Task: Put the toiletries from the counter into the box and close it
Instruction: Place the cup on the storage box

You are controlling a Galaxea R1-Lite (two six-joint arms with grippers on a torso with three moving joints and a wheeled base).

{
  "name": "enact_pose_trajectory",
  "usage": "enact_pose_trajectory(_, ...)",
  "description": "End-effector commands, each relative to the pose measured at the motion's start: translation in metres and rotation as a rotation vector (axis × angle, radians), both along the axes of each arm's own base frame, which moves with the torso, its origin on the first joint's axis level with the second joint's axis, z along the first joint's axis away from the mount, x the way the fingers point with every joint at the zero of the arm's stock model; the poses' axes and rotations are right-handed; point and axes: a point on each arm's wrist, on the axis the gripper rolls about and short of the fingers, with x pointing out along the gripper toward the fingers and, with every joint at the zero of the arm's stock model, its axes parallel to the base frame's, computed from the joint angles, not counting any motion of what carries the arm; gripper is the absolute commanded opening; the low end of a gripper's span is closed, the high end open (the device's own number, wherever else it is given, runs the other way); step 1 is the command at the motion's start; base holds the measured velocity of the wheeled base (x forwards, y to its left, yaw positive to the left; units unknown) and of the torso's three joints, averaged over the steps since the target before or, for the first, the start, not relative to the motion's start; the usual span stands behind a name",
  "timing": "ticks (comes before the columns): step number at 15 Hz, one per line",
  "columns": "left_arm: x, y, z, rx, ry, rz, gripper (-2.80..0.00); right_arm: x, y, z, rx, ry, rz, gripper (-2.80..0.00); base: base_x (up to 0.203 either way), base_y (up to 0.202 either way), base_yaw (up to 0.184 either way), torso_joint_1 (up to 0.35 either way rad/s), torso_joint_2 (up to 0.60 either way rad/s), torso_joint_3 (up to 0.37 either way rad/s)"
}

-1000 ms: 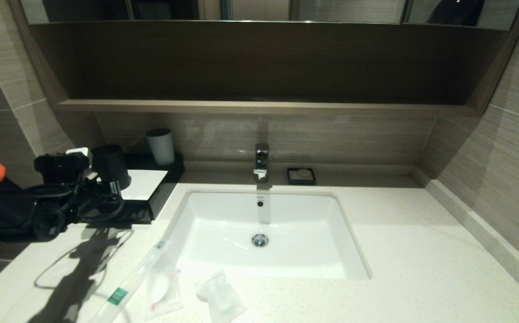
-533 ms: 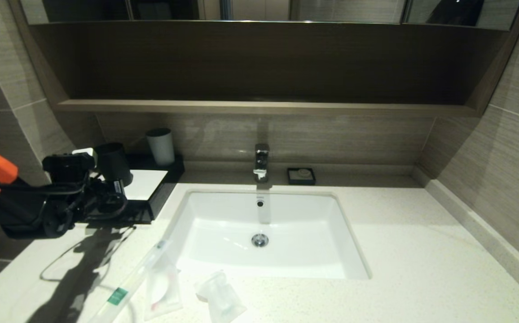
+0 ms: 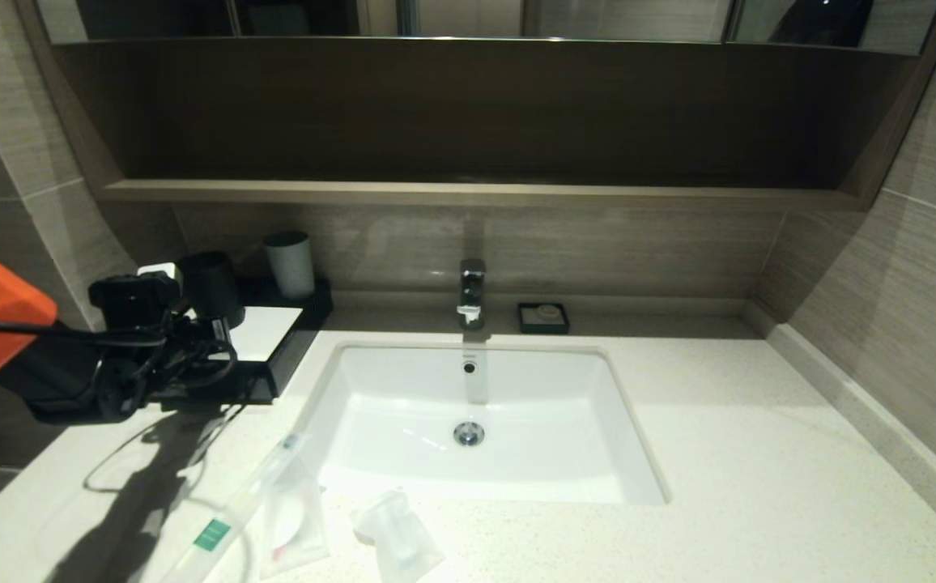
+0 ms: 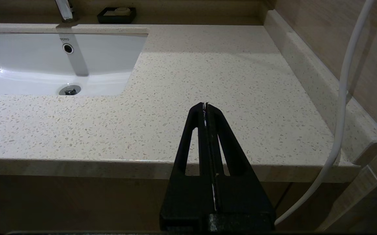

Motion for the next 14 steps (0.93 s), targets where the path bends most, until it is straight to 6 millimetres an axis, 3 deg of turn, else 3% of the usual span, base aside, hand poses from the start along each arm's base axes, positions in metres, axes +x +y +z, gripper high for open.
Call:
enact_pose_trajectory(1,0.006,0.001,-0.005,0.000,-0.003,0.001,-2.80,0.000,0.000,0.000,0.000,0.001,0.000,-2.80,0.000,0.000,0.000,0.000,0.00,0.000)
enact_pose_trajectory(14,0.032,0.004,-0.003,0.013,-0.060,-0.001,-2.80,0.000,0.000,0.000,0.000,0.001,0.000,-2.80,0.000,0.000,0.000,0.000,0.00,0.000)
